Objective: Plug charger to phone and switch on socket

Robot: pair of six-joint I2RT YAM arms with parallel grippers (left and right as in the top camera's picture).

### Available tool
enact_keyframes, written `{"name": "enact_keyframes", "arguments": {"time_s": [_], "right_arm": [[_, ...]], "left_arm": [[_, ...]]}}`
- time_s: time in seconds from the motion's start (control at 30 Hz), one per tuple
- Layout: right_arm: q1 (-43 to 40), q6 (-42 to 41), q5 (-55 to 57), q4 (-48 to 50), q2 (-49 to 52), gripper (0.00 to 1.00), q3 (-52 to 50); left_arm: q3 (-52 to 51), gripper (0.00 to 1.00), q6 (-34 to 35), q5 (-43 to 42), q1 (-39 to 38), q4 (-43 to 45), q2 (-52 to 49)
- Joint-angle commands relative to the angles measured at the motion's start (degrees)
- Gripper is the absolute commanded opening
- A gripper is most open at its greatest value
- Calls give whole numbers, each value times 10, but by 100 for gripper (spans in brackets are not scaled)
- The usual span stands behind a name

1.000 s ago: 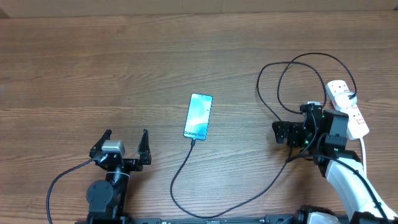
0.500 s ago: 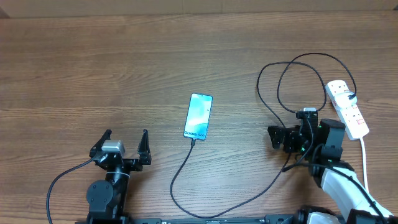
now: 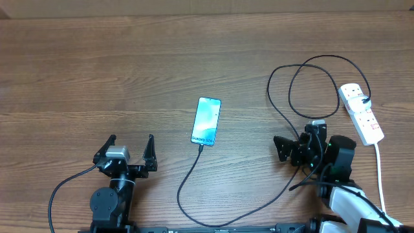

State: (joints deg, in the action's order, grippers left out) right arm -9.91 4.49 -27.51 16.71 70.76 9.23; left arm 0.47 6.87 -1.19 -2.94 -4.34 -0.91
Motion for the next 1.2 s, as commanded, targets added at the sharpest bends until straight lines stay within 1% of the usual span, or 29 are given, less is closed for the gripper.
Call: {"name": "enact_keyframes", "arguments": {"time_s": [0.0,0.17,0.37,0.8,1.17], "right_arm": [[12,-2,-11,27,-8,100,-27],[21,-2,-11,47,-23,100,-54],[24,-2,-11,57,-69,100,-89],[24,-2,-11,-31,-156,100,-88],[24,-1,-11,-115,-260,100,-88]], "left_arm": [[-2,99,-11,3,3,-1,7],[-2,99,-11,3,3,-1,7],[-2,100,-11,3,3,-1,7],[-2,100,-11,3,3,-1,7],[-2,100,-11,3,3,-1,7]]}}
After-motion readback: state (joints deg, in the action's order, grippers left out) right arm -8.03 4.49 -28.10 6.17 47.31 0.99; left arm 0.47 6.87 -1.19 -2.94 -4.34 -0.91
